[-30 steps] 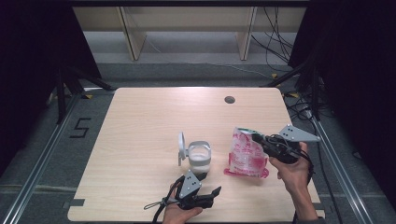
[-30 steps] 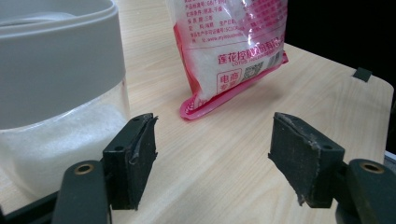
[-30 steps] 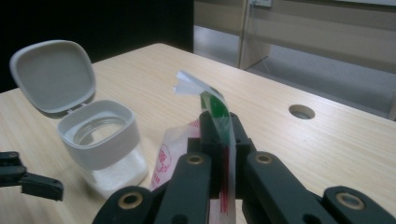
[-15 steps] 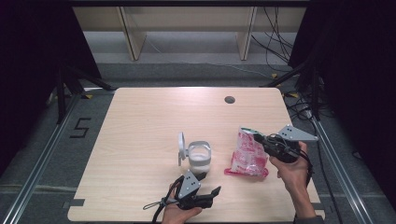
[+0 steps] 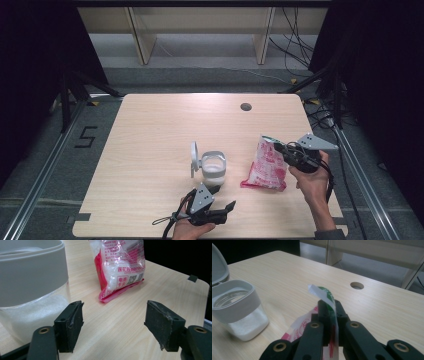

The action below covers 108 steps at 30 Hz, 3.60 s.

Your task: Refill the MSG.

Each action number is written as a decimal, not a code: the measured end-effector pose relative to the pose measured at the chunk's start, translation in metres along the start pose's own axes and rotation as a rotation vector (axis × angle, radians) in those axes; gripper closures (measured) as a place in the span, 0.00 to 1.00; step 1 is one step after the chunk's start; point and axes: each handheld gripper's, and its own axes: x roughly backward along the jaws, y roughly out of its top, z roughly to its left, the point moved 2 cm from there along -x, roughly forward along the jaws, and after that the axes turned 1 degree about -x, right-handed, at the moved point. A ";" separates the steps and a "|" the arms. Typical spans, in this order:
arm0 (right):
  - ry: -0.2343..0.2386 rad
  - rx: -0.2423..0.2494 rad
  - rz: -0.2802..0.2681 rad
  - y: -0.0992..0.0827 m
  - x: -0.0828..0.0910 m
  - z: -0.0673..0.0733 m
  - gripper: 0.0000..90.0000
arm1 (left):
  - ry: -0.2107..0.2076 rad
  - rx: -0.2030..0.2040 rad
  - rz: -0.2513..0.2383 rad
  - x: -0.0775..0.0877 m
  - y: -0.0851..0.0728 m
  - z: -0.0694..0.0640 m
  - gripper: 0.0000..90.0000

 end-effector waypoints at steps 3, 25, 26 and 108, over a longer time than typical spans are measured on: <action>-0.018 -0.033 0.007 -0.002 0.000 -0.001 0.98 | 0.018 0.015 -0.004 0.003 0.002 0.003 0.32; -0.070 -0.046 0.020 -0.010 -0.015 -0.013 0.95 | 0.052 -0.001 -0.001 0.021 0.000 0.011 0.30; -0.055 -0.044 0.036 -0.010 -0.014 -0.014 0.95 | 0.046 0.012 -0.020 0.021 0.000 0.011 0.30; -0.027 -0.031 0.114 -0.050 0.003 0.039 0.46 | 0.179 0.009 -0.059 0.069 0.001 0.063 0.54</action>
